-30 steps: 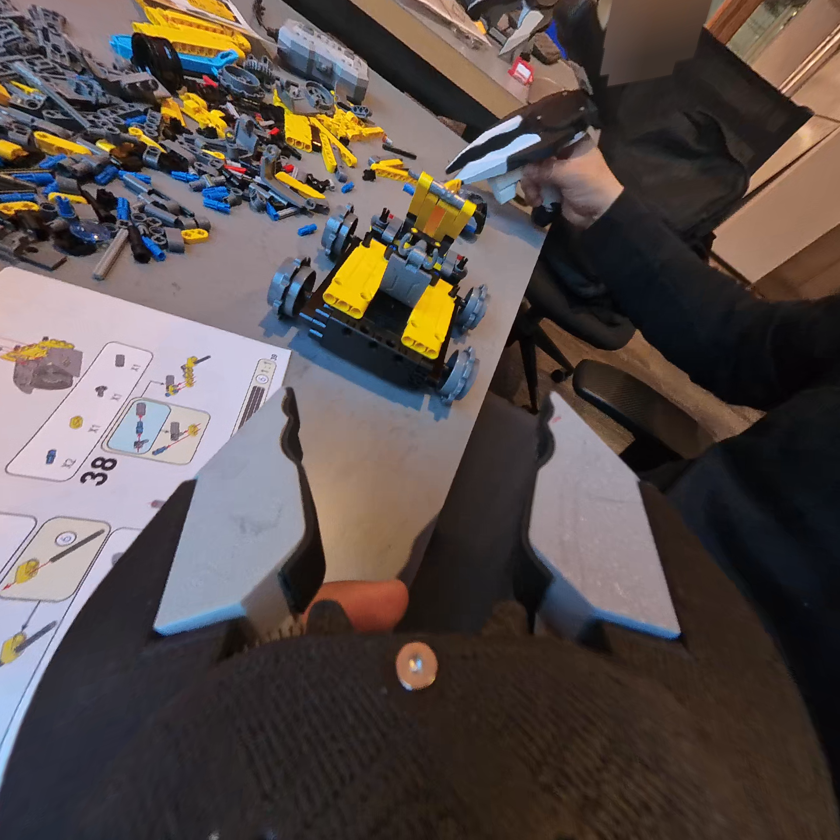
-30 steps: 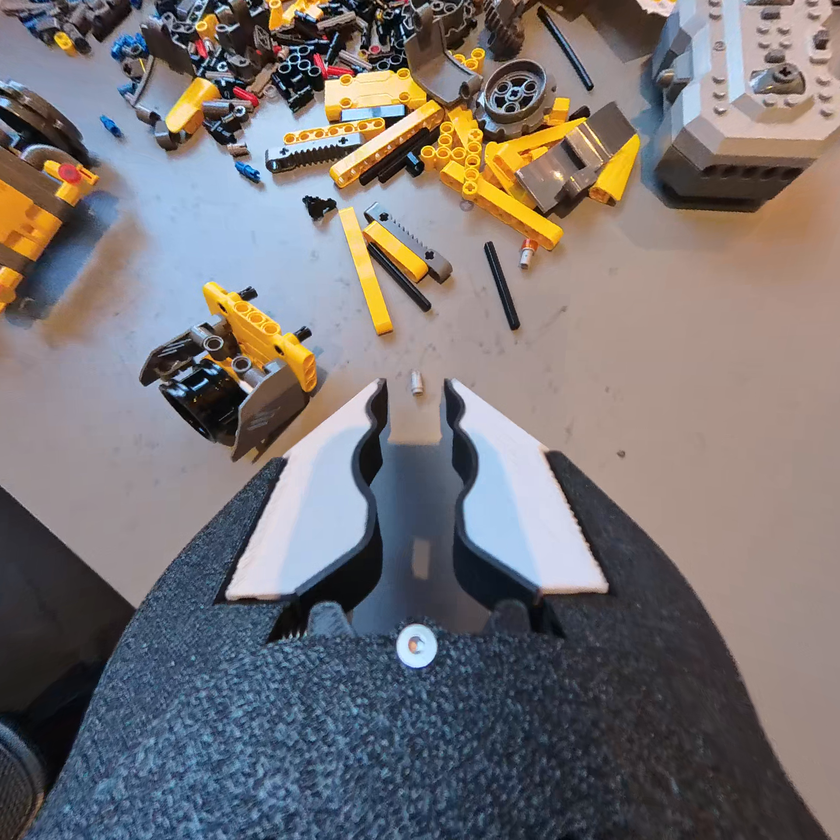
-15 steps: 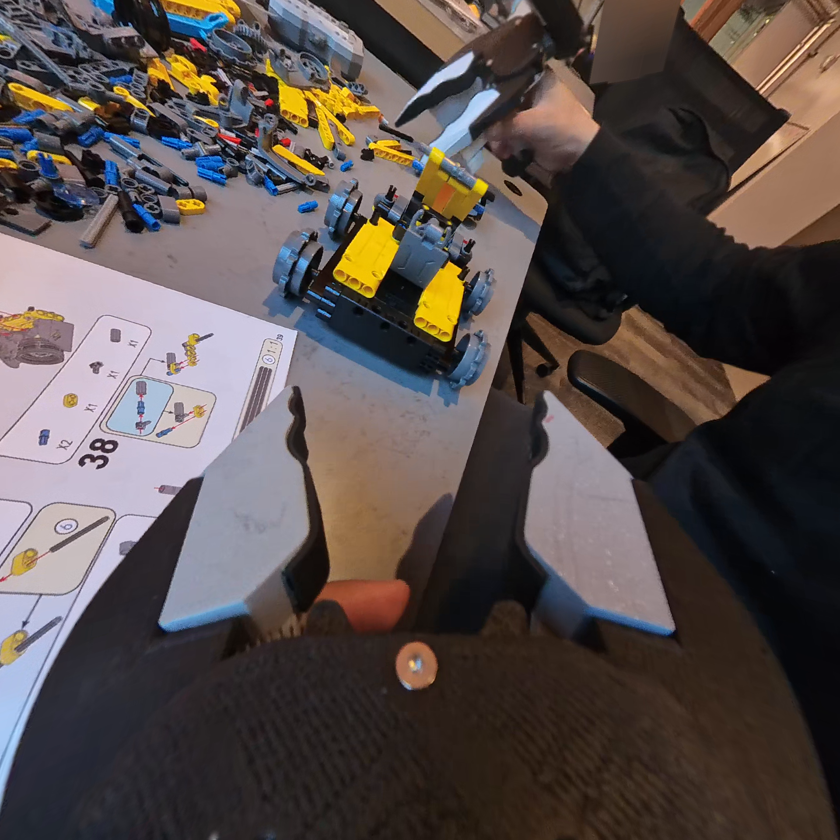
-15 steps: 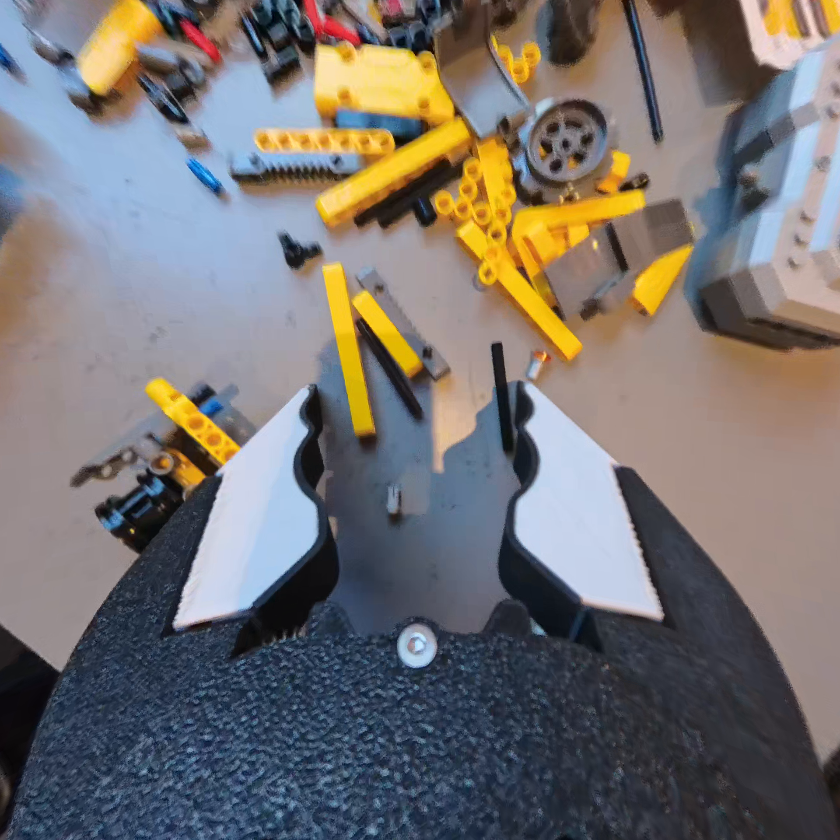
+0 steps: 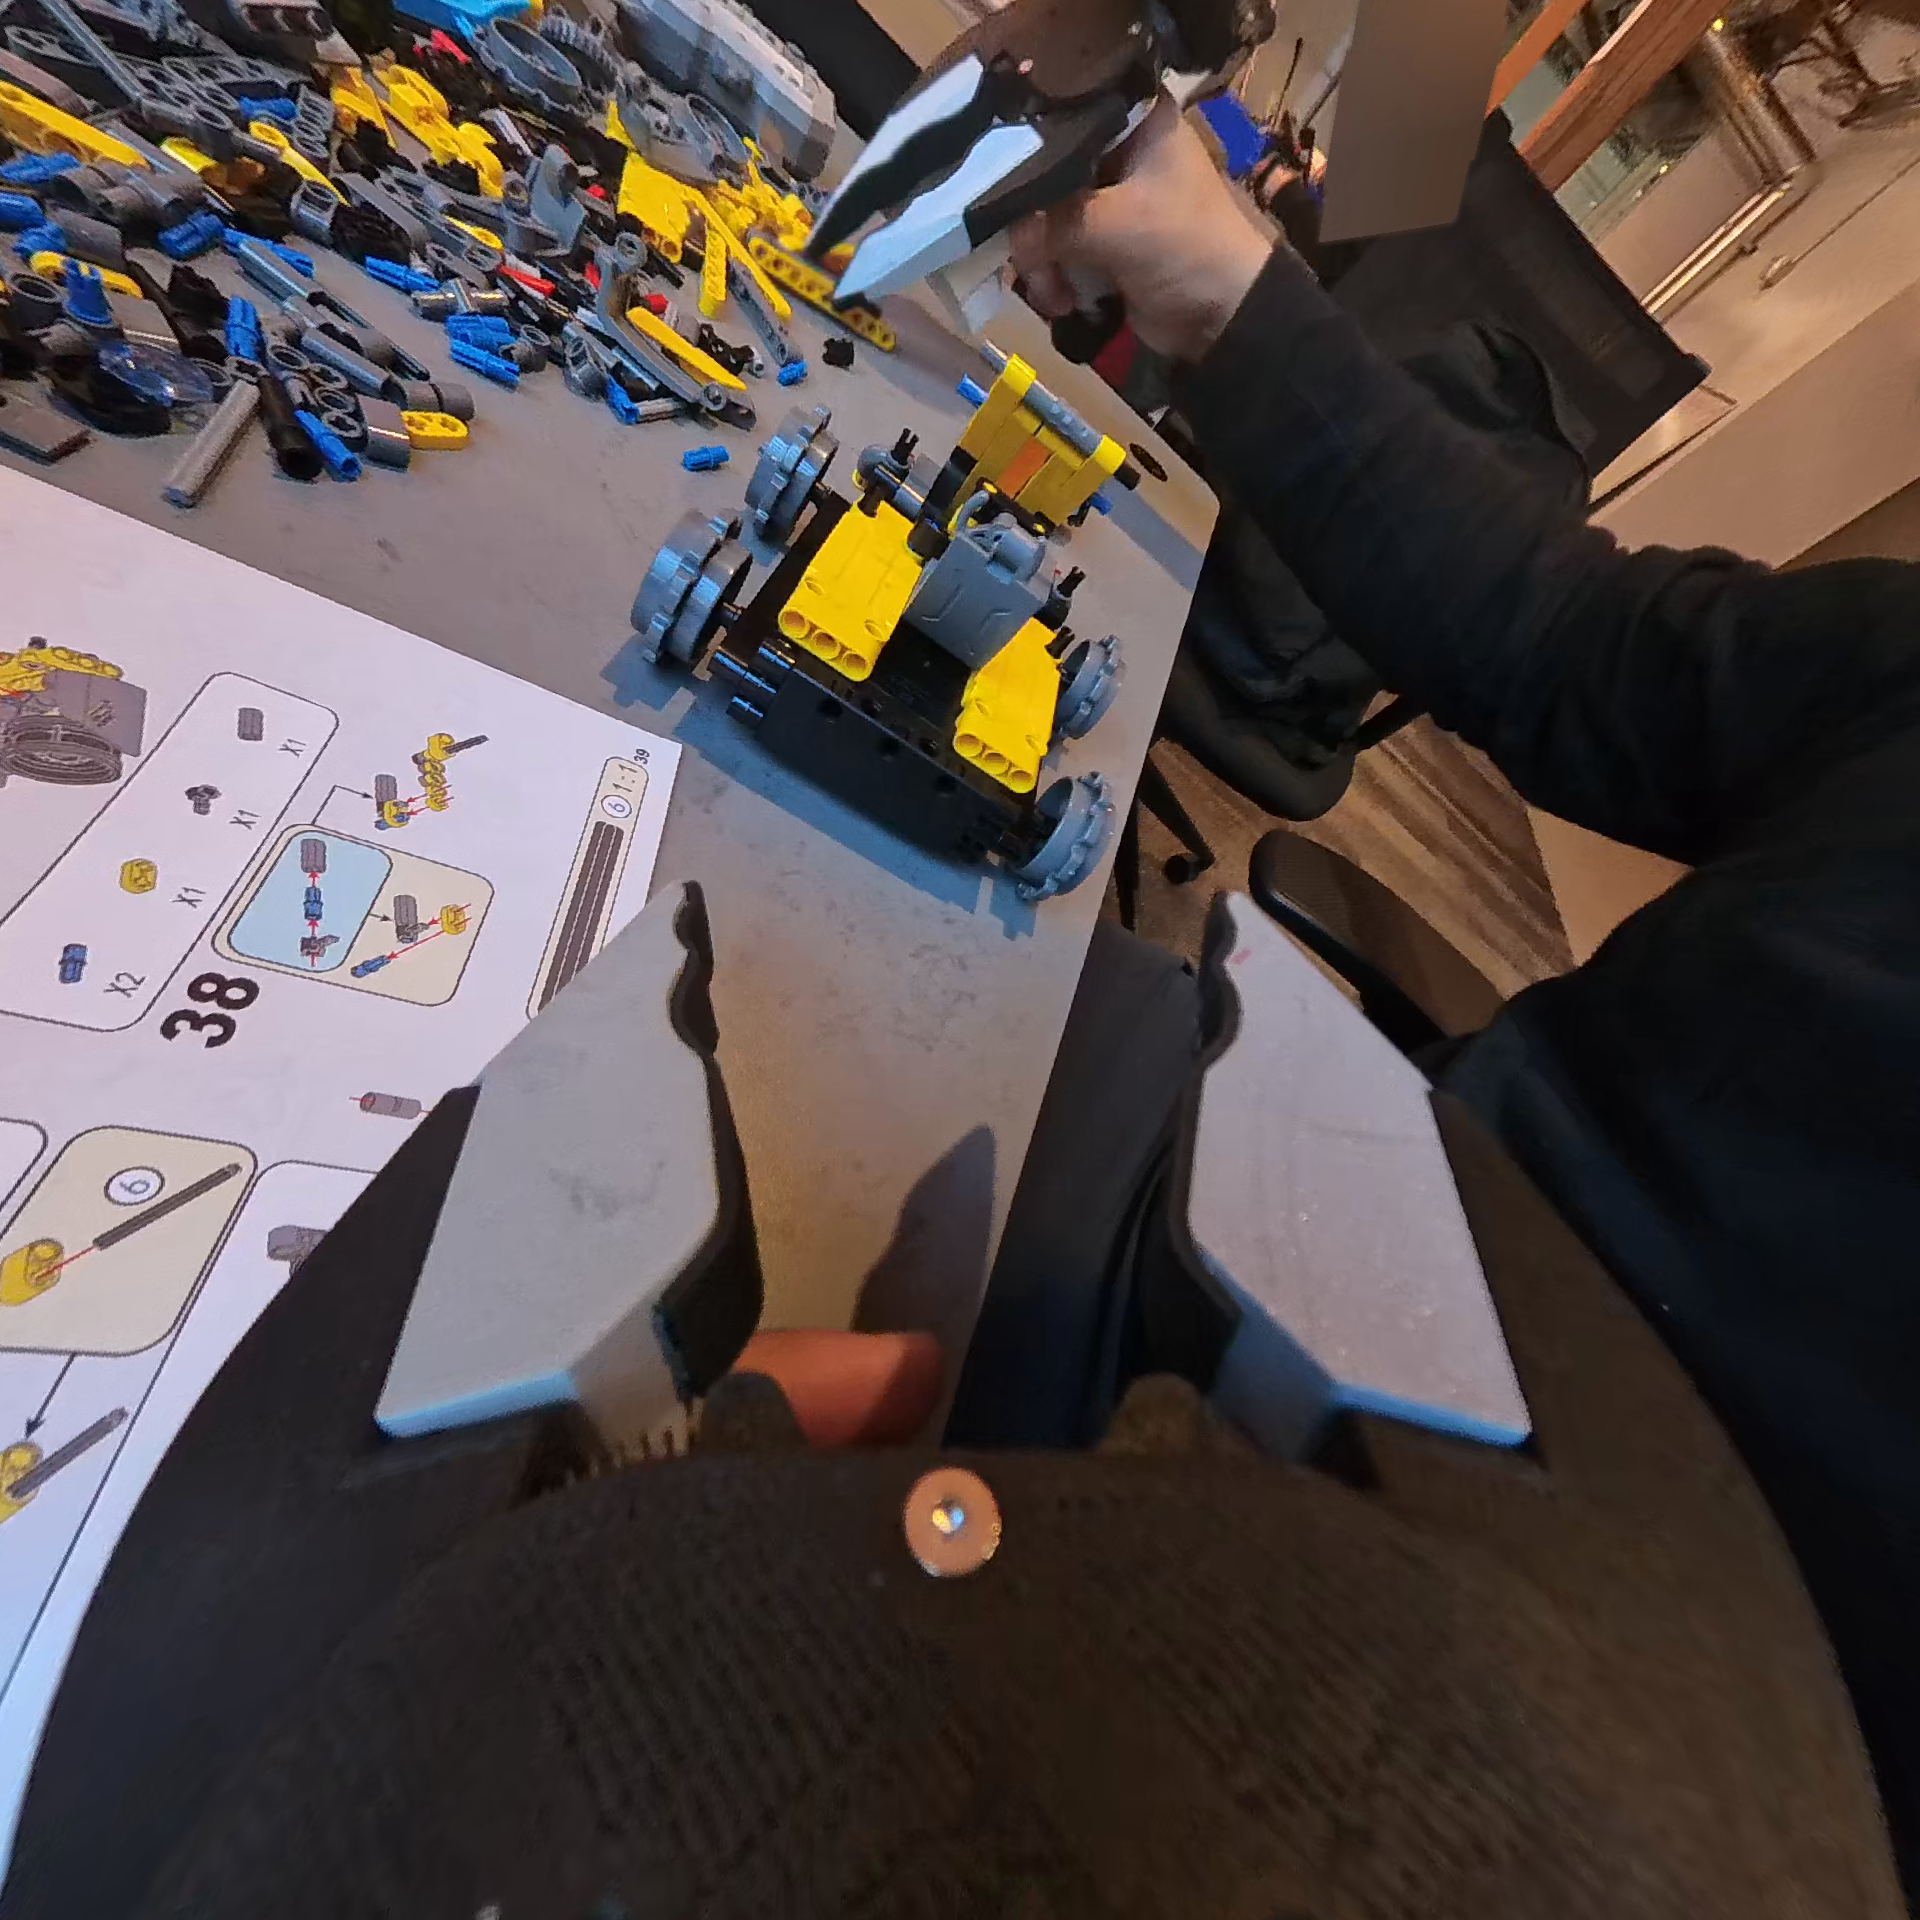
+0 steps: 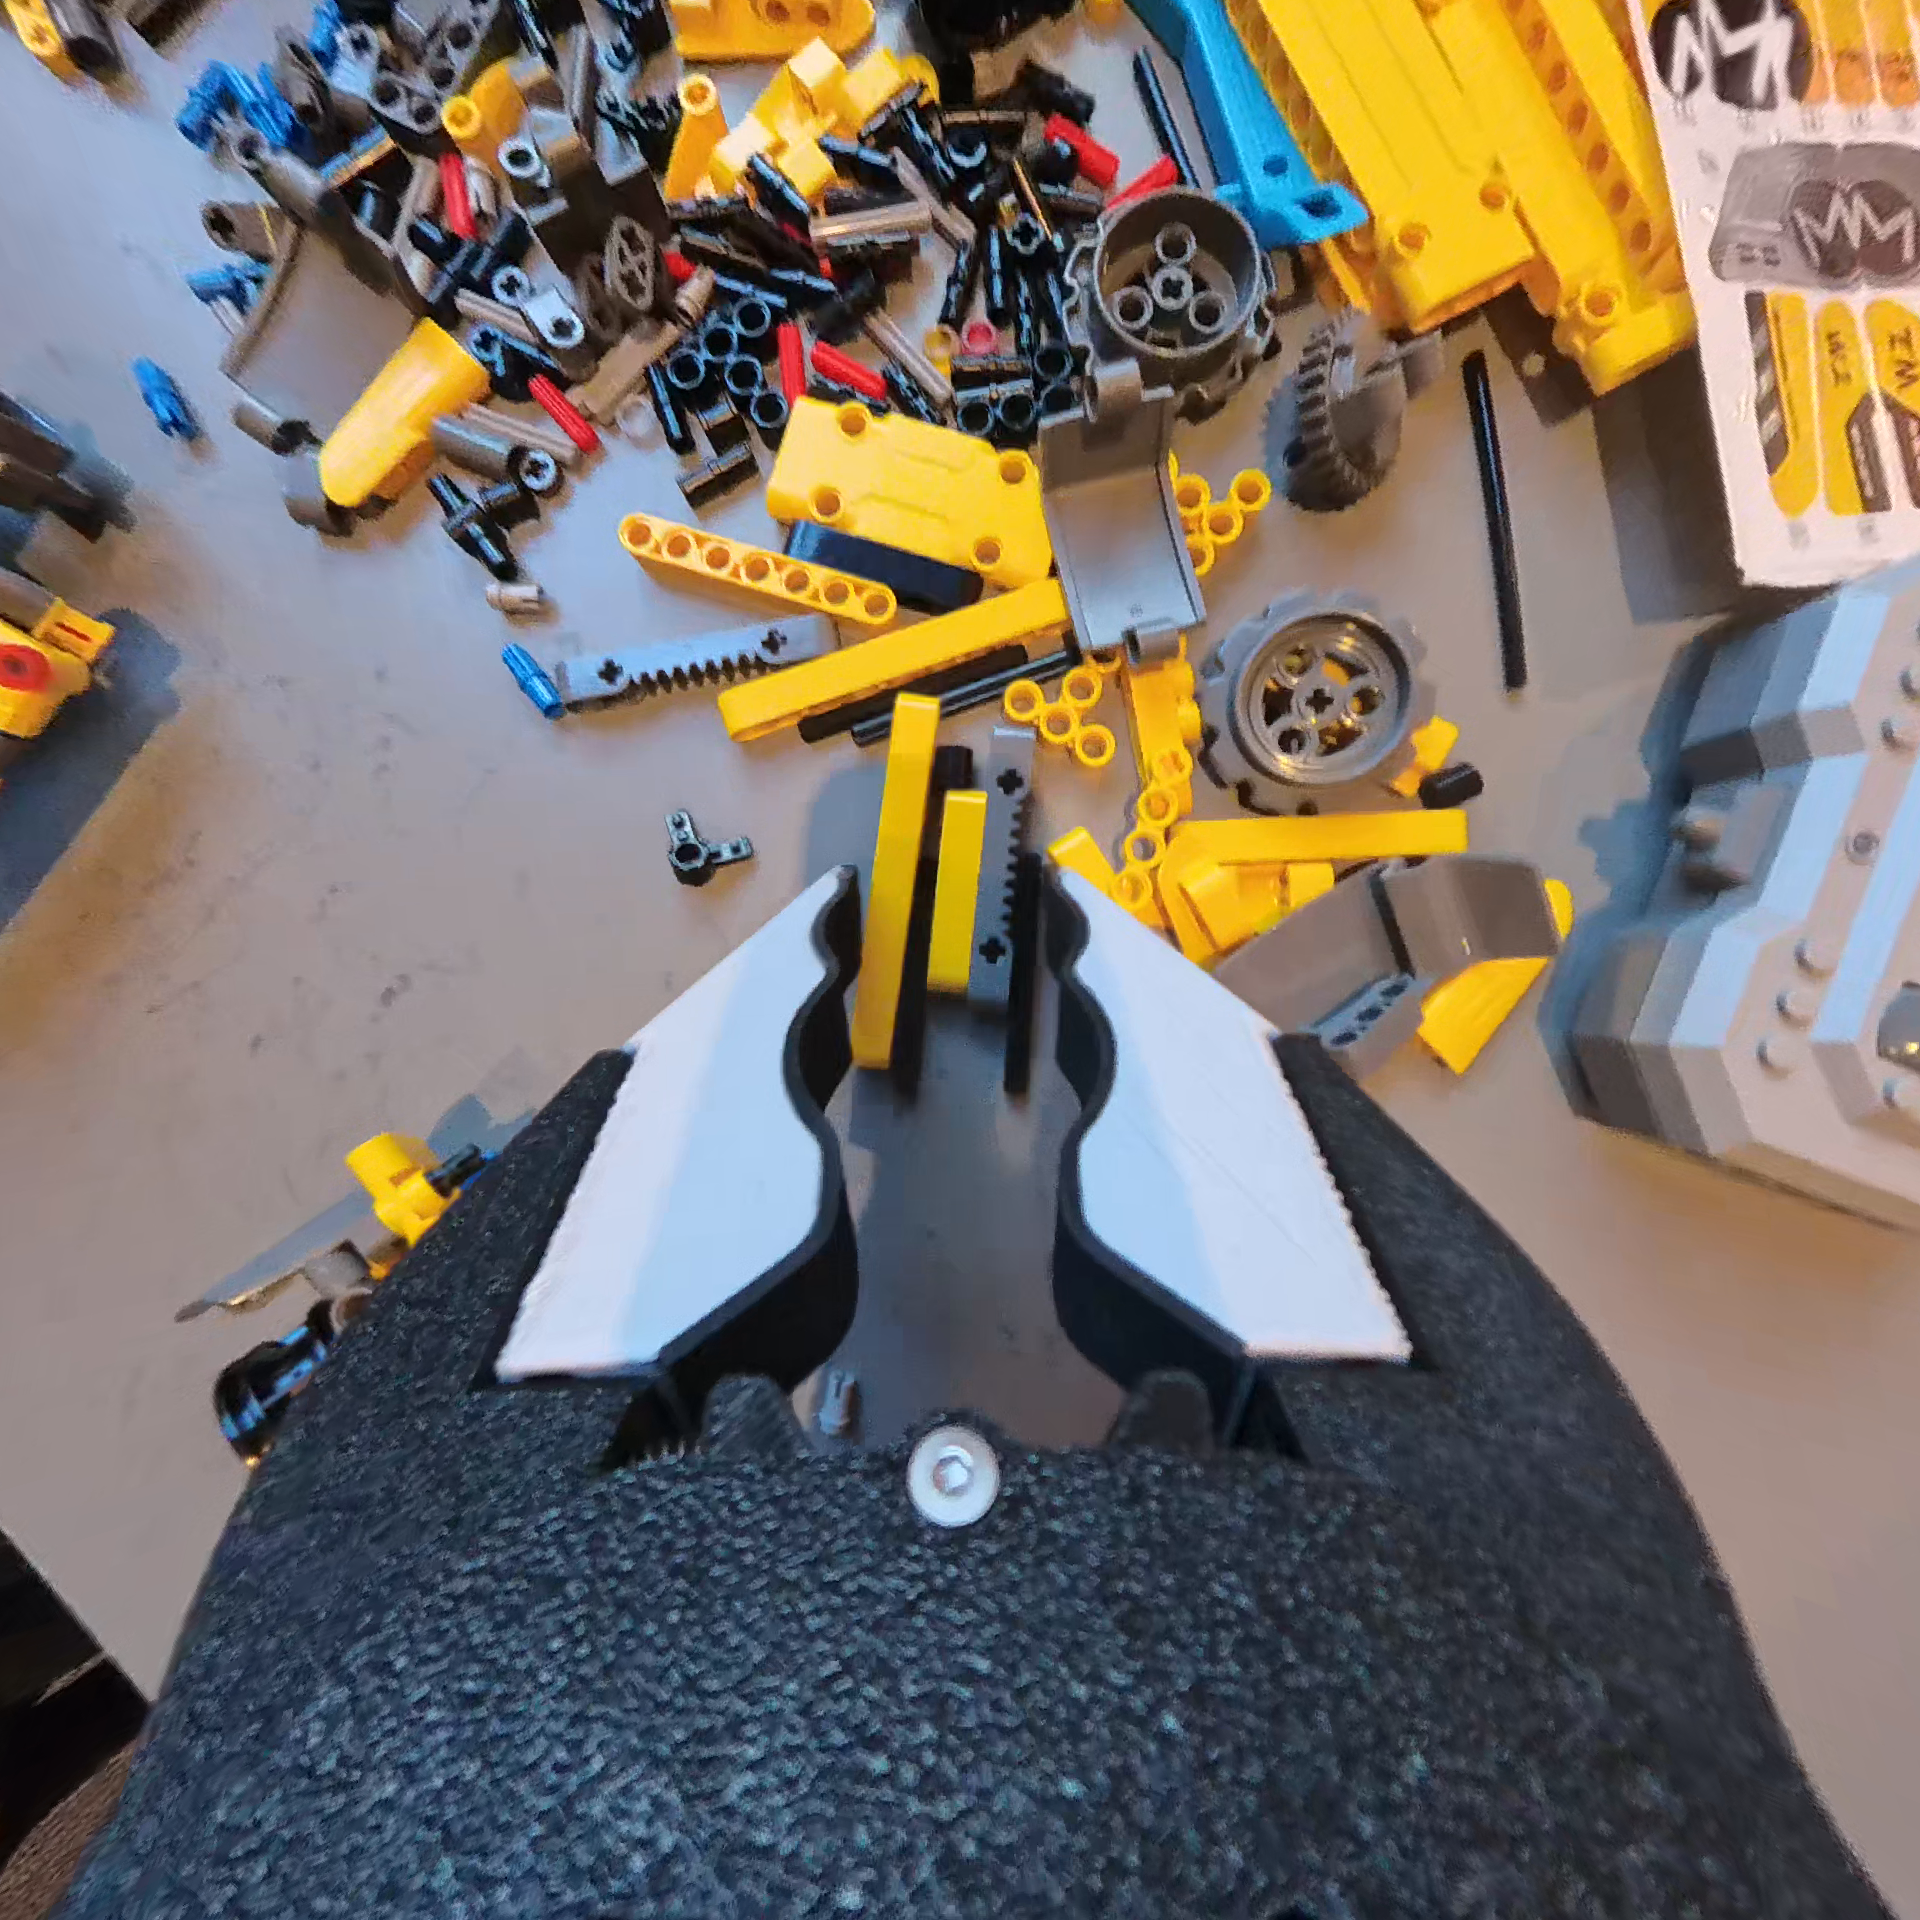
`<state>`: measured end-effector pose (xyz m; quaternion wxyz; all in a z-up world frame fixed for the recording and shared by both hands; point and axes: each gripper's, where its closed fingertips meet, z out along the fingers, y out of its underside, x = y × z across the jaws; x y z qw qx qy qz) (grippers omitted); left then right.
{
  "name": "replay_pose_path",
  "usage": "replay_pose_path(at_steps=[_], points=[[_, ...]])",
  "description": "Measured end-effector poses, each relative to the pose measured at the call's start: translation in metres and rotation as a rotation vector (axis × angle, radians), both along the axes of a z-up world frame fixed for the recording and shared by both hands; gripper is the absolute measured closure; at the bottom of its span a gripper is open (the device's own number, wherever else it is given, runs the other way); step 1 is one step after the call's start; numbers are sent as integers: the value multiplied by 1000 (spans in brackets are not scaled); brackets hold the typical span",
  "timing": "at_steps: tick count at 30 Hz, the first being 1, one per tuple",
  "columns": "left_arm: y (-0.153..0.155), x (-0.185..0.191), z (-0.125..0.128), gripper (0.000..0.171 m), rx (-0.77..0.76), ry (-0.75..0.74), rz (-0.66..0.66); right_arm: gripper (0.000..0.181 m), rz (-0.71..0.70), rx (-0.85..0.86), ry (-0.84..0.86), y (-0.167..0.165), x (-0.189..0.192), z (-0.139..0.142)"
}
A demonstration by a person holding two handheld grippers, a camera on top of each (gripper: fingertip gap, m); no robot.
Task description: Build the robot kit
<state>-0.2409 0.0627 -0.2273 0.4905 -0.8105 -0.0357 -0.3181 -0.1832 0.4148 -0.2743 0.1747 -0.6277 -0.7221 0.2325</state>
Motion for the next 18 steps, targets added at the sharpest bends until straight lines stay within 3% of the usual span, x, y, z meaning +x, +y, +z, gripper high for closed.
replay_pose_path(at_steps=[3,8,13,18], points=[[0,-1,2,79,8,-11,3,140,2,29,-10,3,3,11],[-1,0,2,80,15,-7,-4,145,-77,63,1,26,35,33],[-1,0,3,80,15,-25,-5,150,-173,44,-54,47,67,7],[1,1,2,80,8,-24,-4,165,-190,-7,-27,51,54,-7]])
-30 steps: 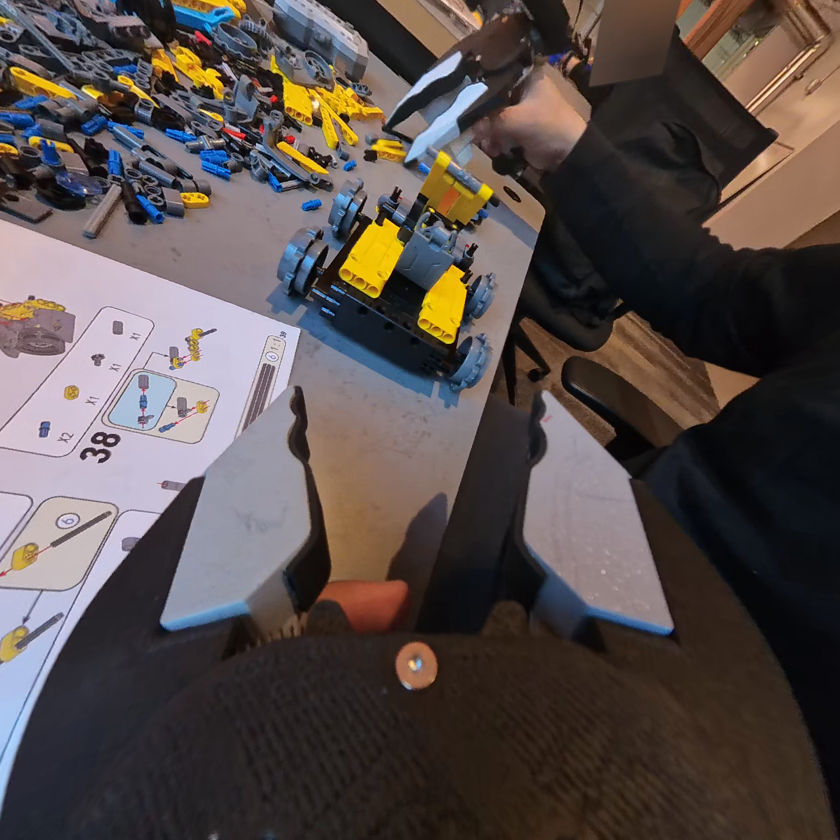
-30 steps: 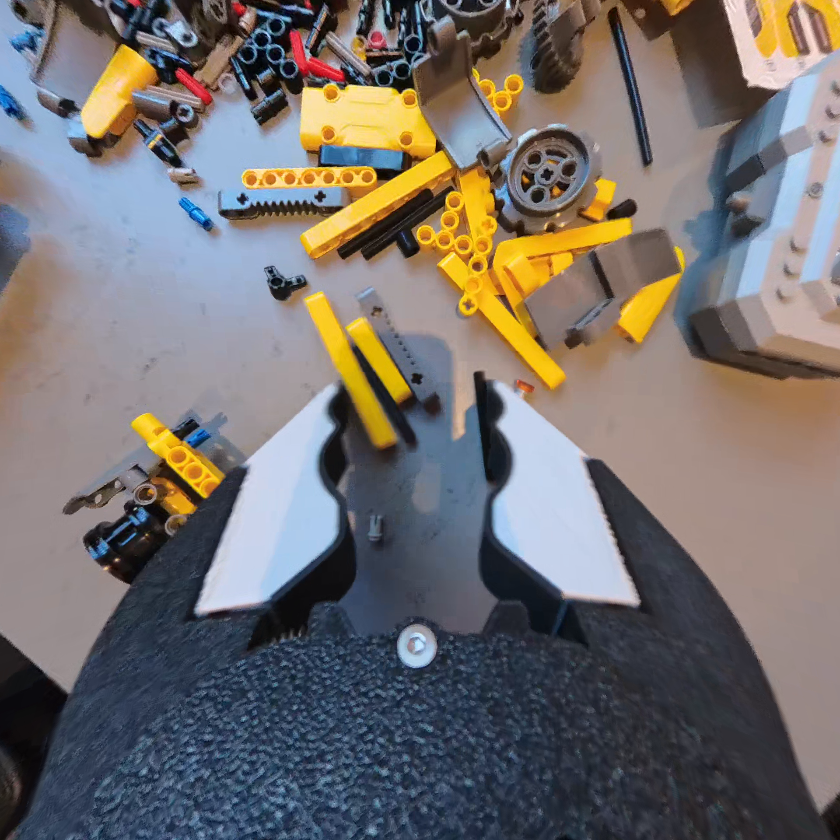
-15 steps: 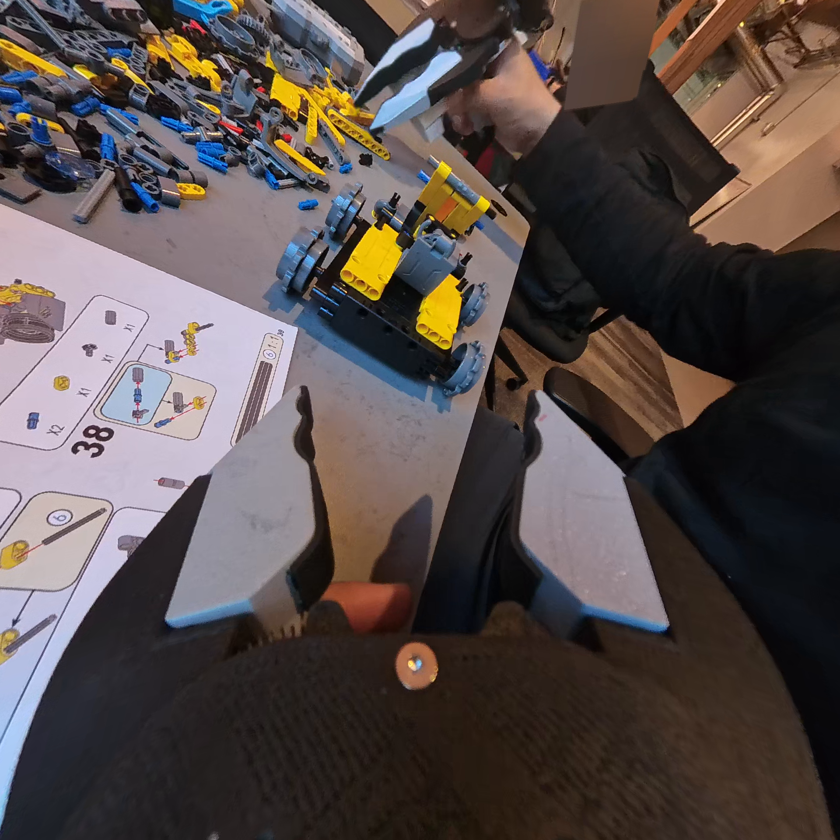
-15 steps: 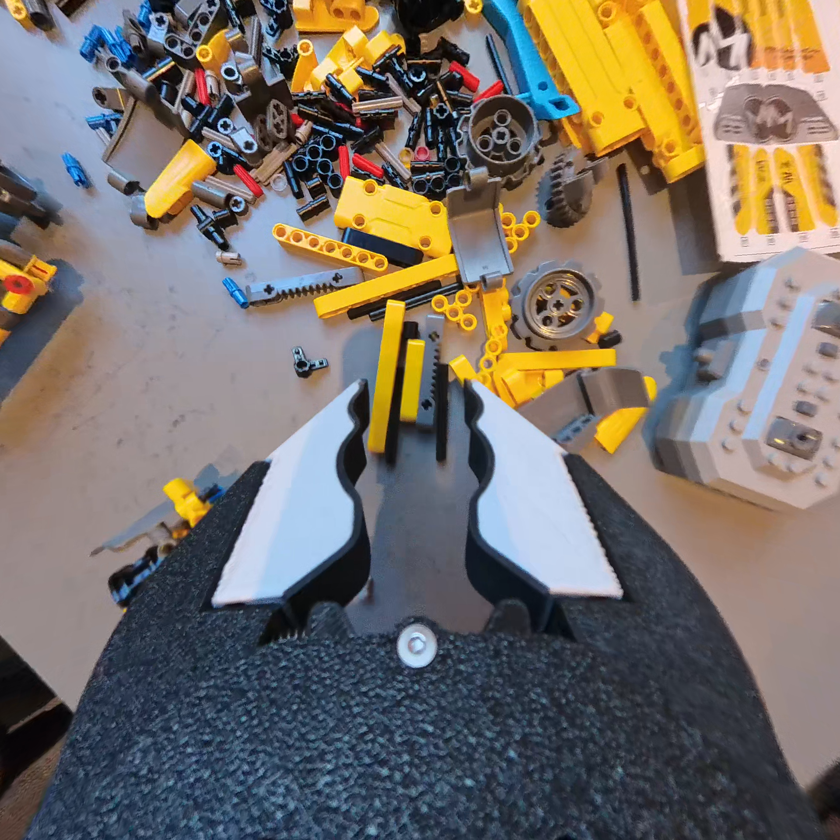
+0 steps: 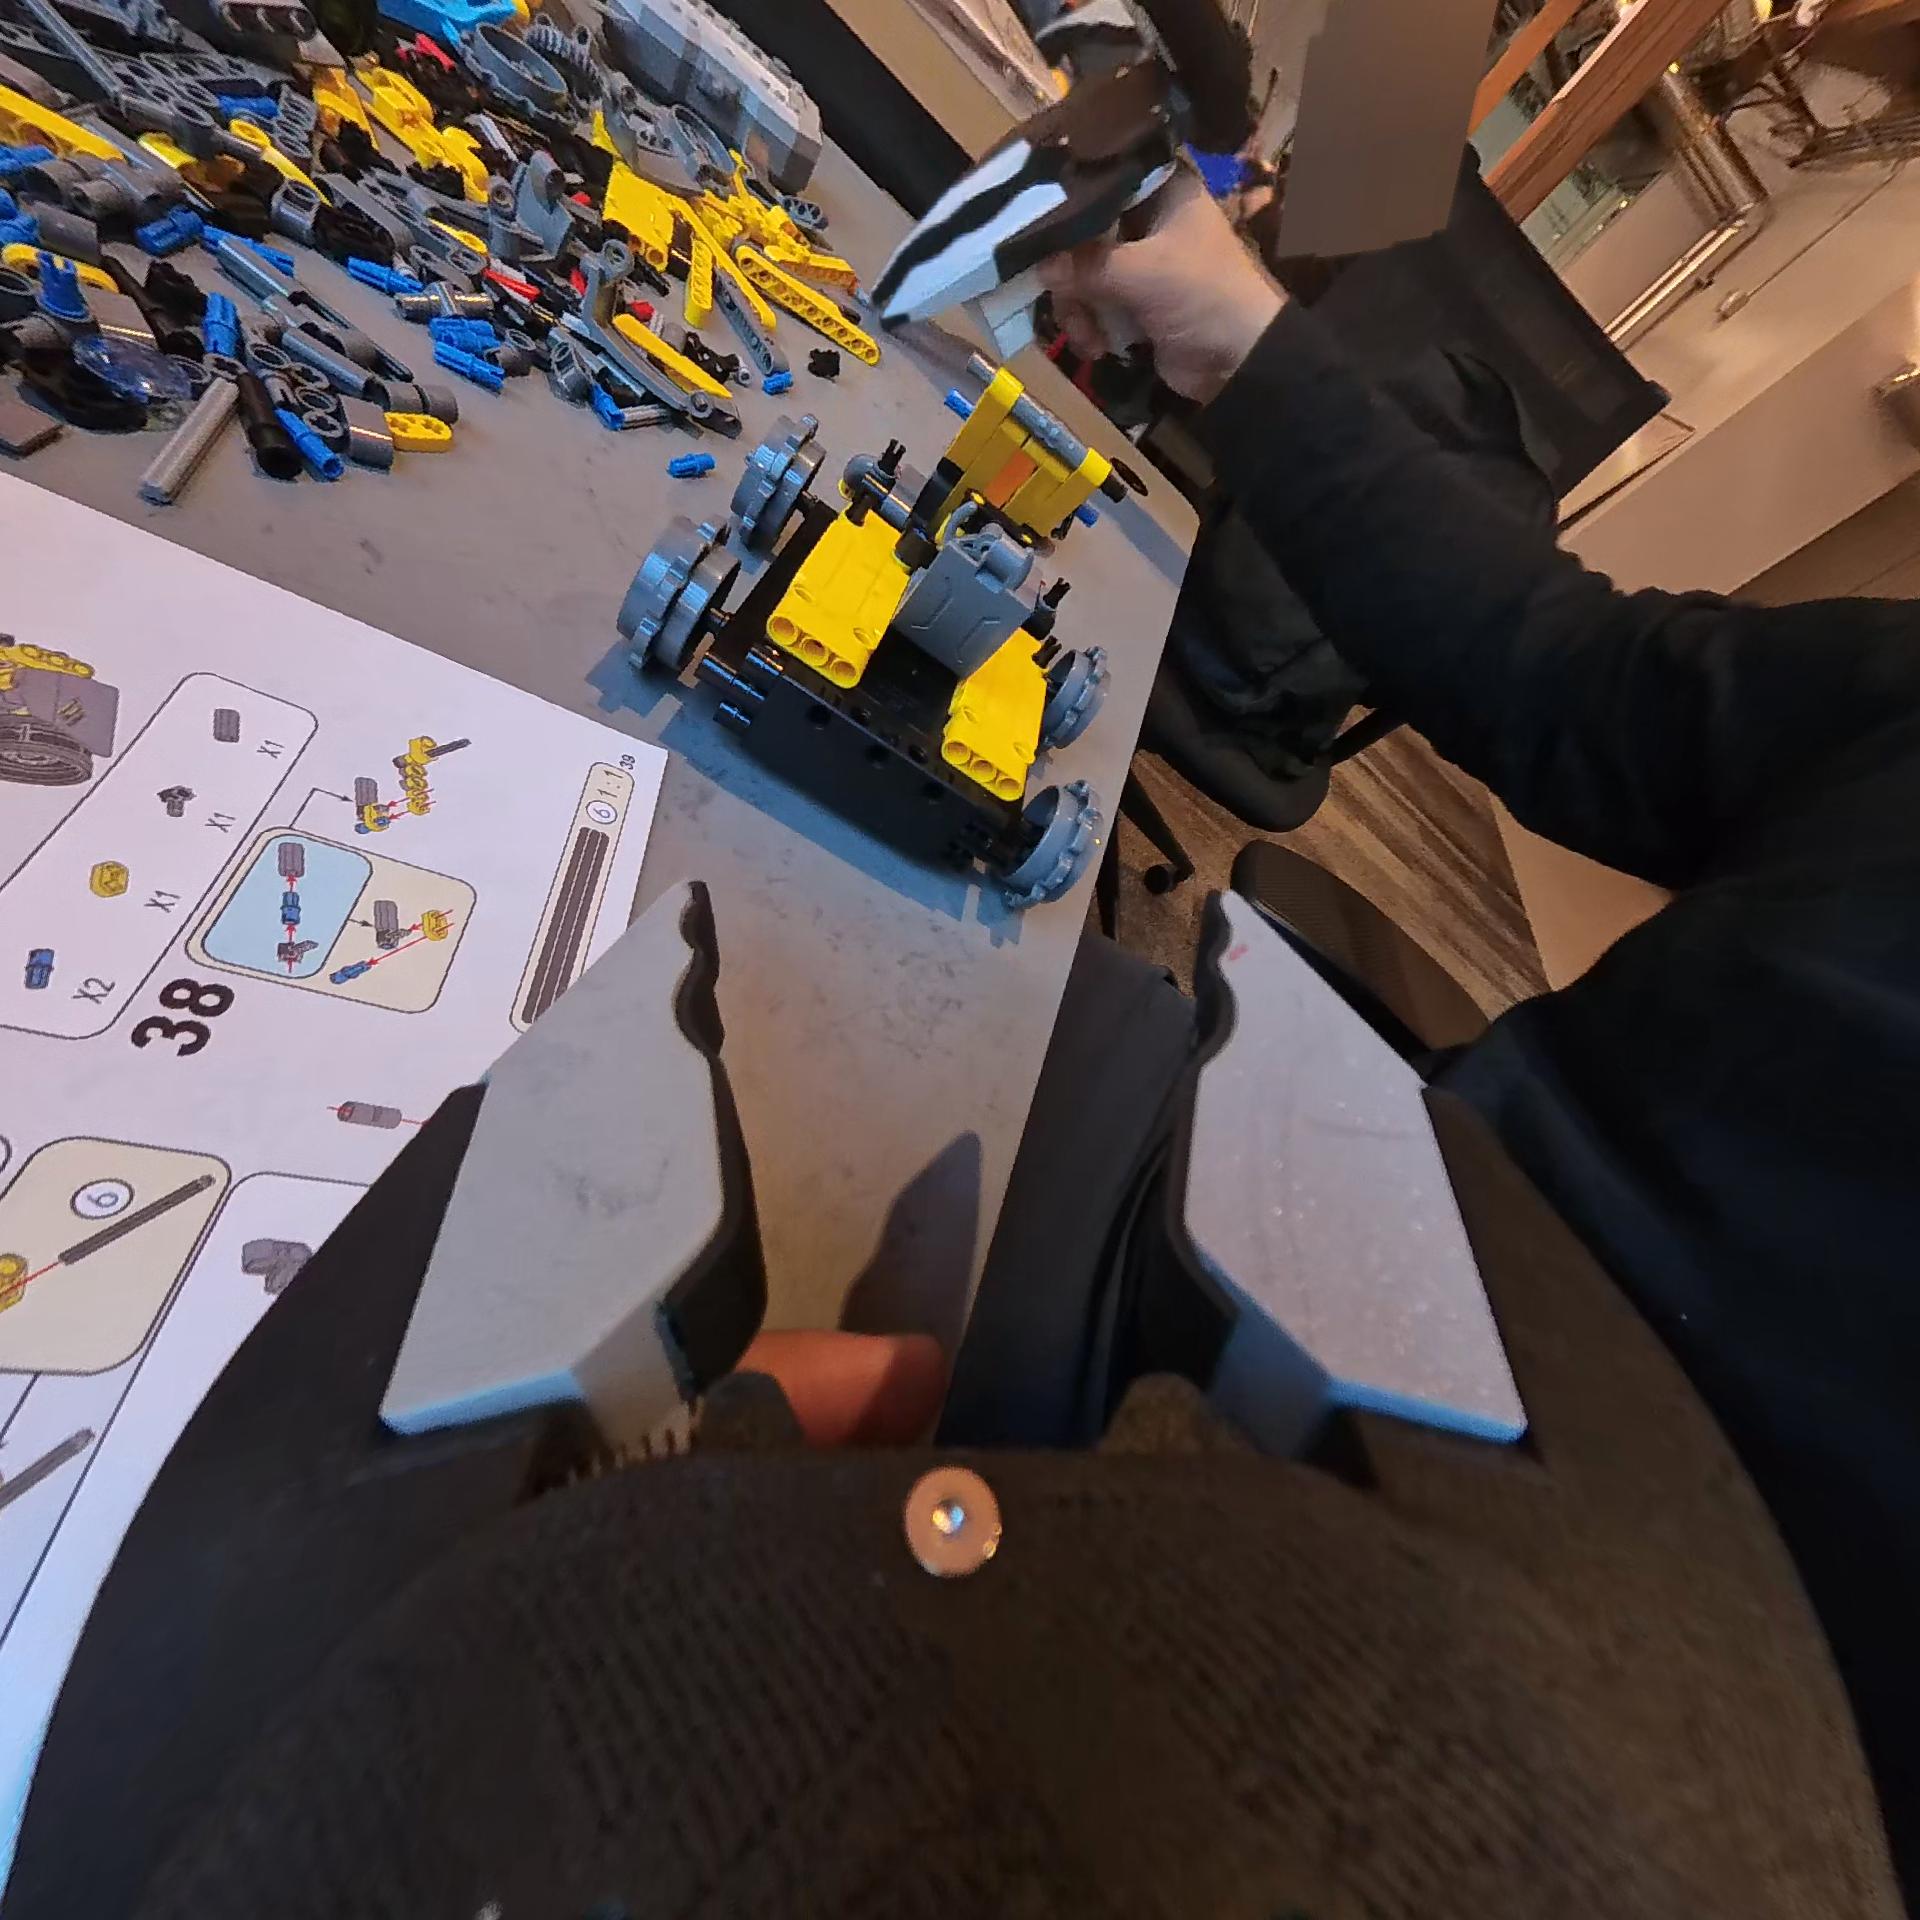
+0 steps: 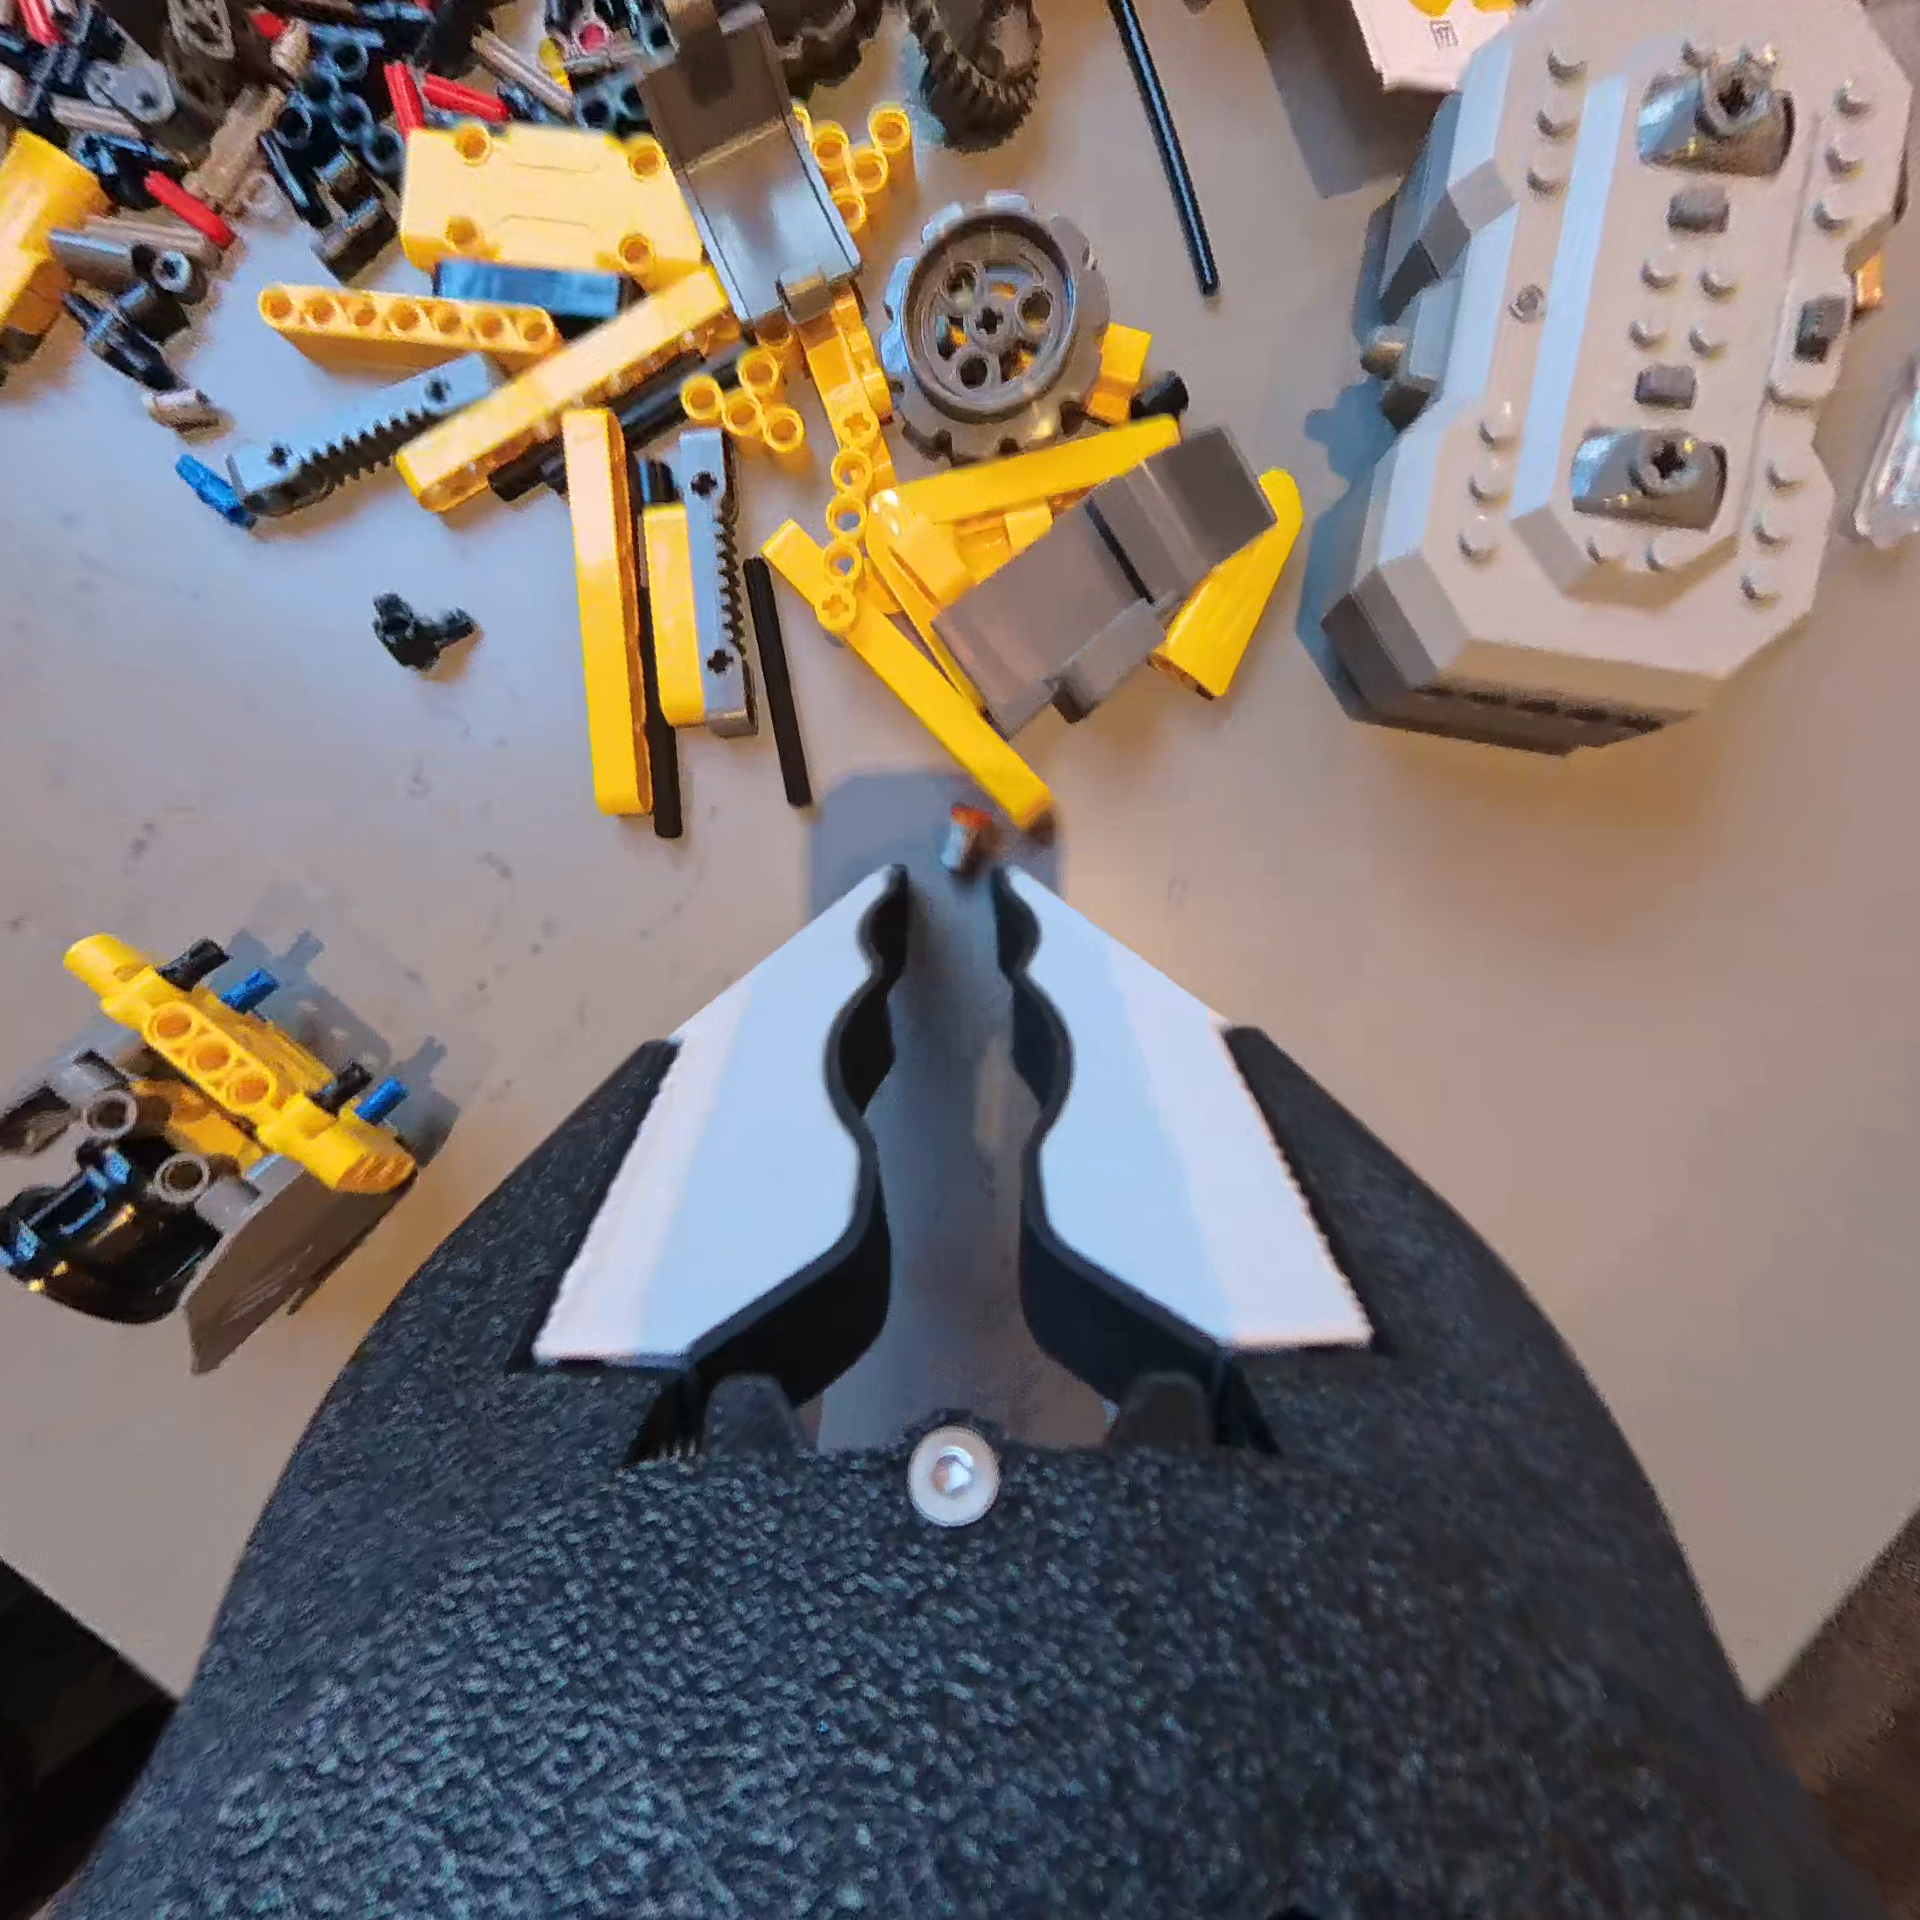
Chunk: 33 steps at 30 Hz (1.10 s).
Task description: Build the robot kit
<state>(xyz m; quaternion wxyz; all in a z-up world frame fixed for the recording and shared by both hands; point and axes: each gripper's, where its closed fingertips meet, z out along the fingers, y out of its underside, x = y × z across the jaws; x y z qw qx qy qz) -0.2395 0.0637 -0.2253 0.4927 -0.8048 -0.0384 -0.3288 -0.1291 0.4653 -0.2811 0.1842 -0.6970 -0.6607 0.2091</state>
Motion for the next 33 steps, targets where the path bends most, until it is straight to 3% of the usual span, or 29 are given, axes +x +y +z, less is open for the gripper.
replay_pose_path(at_steps=[2,4,10,19,23,29,33], points=[[0,0,-1,80,-5,4,2,180,25,-17,8,-4,-10,0],[1,0,-1,80,-8,3,3,181,32,-9,6,-6,-19,0],[0,0,1,81,9,5,2,160,11,30,23,-12,-11,14],[-2,6,5,89,68,79,-4,139,-212,183,429,-15,20,61],[-3,7,6,91,97,122,3,136,-295,141,614,-10,27,70],[-4,8,7,94,138,205,32,146,-306,174,704,-11,33,76],[-3,6,7,95,151,241,64,146,-299,92,744,-11,35,80]])
